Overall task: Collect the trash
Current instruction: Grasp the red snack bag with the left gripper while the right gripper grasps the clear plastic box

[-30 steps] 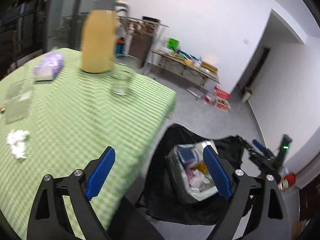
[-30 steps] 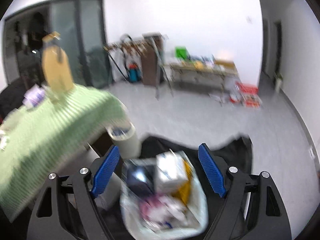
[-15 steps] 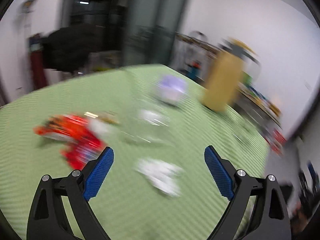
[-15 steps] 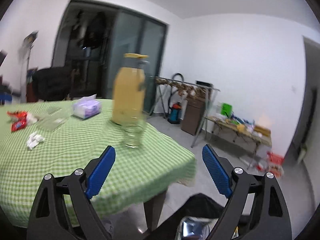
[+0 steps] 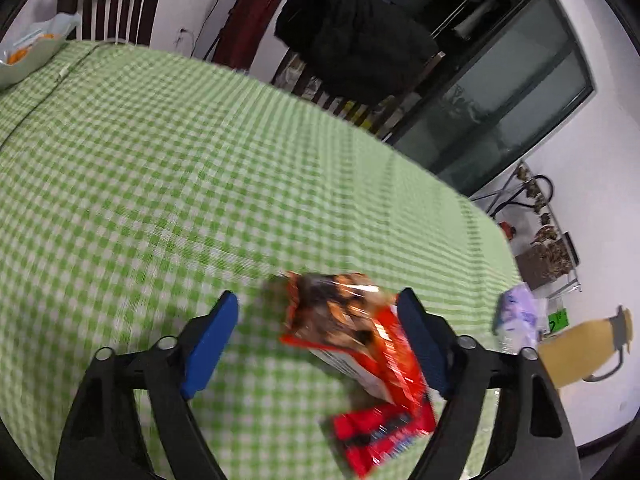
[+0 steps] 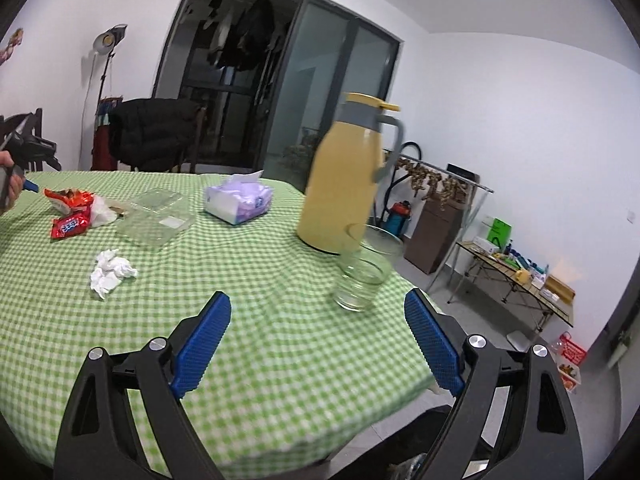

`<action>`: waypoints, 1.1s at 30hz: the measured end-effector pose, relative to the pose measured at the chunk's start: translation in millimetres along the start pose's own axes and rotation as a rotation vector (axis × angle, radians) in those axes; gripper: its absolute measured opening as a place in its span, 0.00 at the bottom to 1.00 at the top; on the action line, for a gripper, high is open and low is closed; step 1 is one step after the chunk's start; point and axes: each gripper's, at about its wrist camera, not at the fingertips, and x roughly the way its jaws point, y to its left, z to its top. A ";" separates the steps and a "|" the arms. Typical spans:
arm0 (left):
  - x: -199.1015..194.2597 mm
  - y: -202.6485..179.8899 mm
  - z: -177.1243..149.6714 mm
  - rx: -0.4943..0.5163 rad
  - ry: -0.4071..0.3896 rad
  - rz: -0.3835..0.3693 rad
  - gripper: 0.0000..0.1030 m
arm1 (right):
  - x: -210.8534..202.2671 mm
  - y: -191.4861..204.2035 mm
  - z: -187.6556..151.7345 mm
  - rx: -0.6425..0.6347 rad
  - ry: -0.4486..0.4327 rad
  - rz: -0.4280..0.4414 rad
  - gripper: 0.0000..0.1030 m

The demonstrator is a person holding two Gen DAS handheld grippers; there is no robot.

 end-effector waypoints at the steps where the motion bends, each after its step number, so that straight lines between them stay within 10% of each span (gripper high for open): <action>1: 7.9 0.0 -0.7 -0.005 0.011 -0.001 0.67 | 3.3 5.6 2.9 -0.008 0.003 0.006 0.82; 5: 37.5 -5.1 -5.2 0.035 0.087 -0.051 0.18 | 19.5 30.3 16.1 -0.012 0.038 0.043 0.82; 15: -27.2 -24.2 17.8 0.034 -0.080 -0.255 0.12 | 91.5 120.0 55.6 0.071 0.150 0.183 0.86; 24: -49.0 -22.9 22.9 0.054 -0.138 -0.262 0.12 | 211.8 208.5 103.0 0.156 0.289 0.250 0.86; 33: -38.4 10.7 32.5 -0.005 -0.099 -0.239 0.12 | 259.0 205.4 108.4 0.397 0.391 0.266 0.86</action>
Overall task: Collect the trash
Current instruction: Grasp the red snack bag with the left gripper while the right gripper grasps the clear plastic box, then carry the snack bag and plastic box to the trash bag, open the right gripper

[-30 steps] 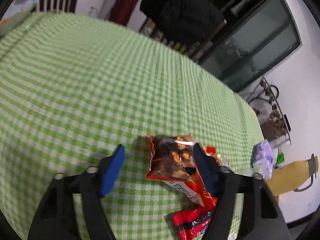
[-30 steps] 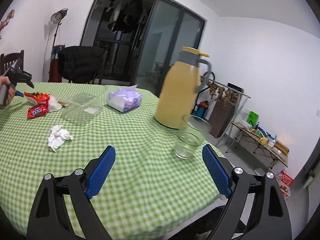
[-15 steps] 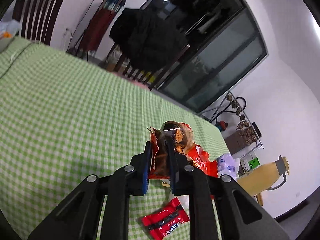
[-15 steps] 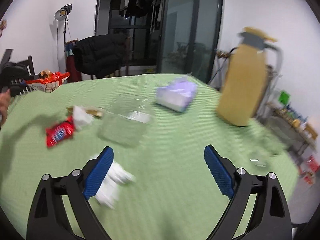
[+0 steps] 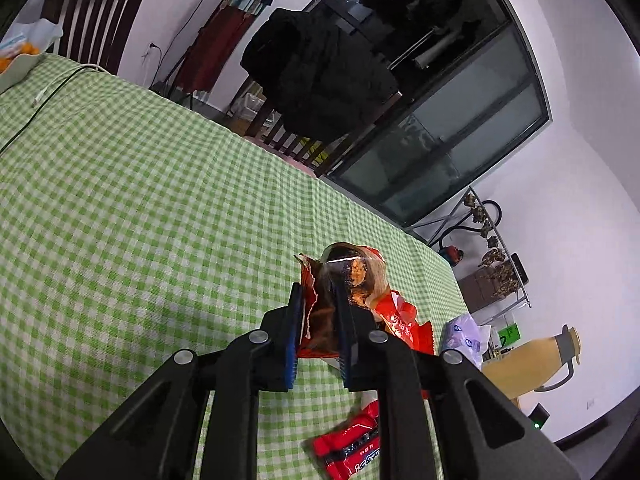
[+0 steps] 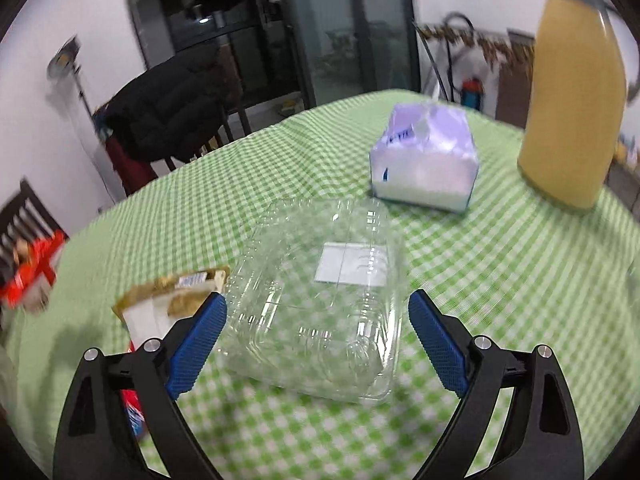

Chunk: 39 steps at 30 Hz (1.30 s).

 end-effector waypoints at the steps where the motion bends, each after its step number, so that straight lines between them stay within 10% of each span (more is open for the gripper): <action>1: 0.7 0.5 -0.3 0.004 0.005 -0.003 0.12 | 0.4 2.9 1.1 0.003 -0.003 -0.010 0.86; 18: 10.0 -20.2 -6.7 0.077 0.025 -0.008 0.13 | 5.5 6.3 3.9 -0.008 0.052 -0.016 0.89; 30: 4.4 -82.2 -37.6 0.251 0.025 -0.042 0.13 | -157.6 -71.4 -0.7 -0.028 -0.208 -0.032 0.89; 39: -6.1 -137.7 -79.3 0.397 0.058 -0.099 0.13 | -313.0 -212.3 -62.2 0.023 -0.336 -0.236 0.89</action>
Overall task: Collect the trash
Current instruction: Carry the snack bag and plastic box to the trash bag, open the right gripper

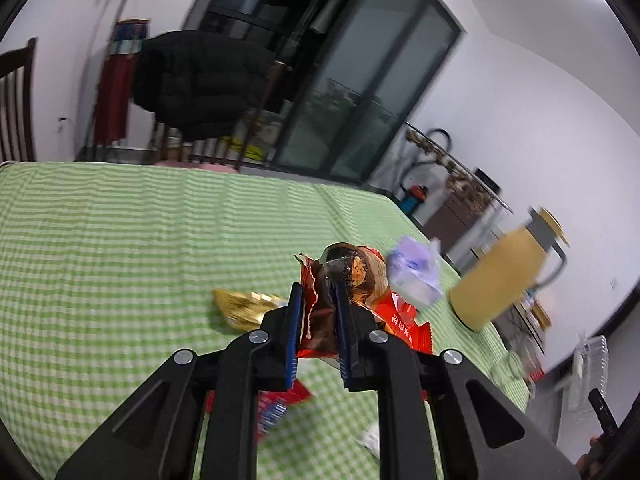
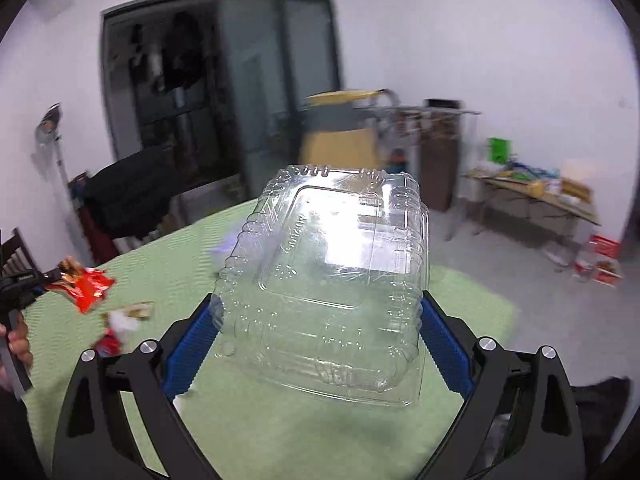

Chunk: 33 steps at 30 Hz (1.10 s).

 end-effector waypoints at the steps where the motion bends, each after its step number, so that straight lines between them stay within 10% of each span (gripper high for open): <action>1: -0.2 -10.0 -3.7 0.018 0.014 -0.012 0.13 | -12.2 -25.6 -10.2 -0.011 0.012 -0.040 0.89; 12: -12.6 -180.6 -101.3 0.329 0.108 -0.146 0.13 | -38.9 -225.3 -148.7 0.006 0.300 -0.270 0.89; 20: -18.5 -277.4 -167.0 0.444 0.169 -0.215 0.13 | -0.9 -280.2 -267.7 0.072 0.561 -0.174 0.89; 33: -10.8 -390.6 -258.1 0.628 0.282 -0.292 0.13 | 111.8 -298.5 -358.8 0.090 0.759 -0.068 0.89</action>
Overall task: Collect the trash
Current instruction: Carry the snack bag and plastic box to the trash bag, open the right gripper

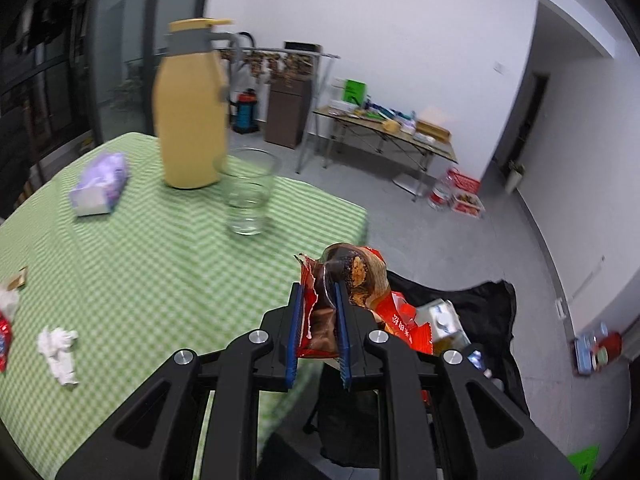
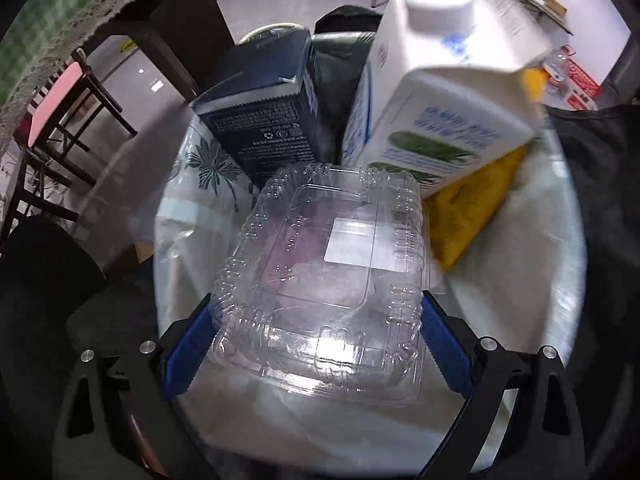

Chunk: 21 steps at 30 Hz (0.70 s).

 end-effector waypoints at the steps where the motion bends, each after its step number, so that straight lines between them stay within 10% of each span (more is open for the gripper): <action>1: 6.7 -7.0 -1.1 0.006 0.009 -0.003 0.13 | 1.1 -2.1 0.2 0.002 -0.007 0.004 0.90; 10: 58.1 -63.3 -20.5 0.033 0.120 -0.095 0.13 | -17.1 9.8 4.3 -0.014 0.002 -0.038 0.94; 21: 119.1 -118.4 -38.5 0.079 0.241 -0.137 0.13 | -143.5 -35.6 -14.8 0.032 -0.290 0.014 0.94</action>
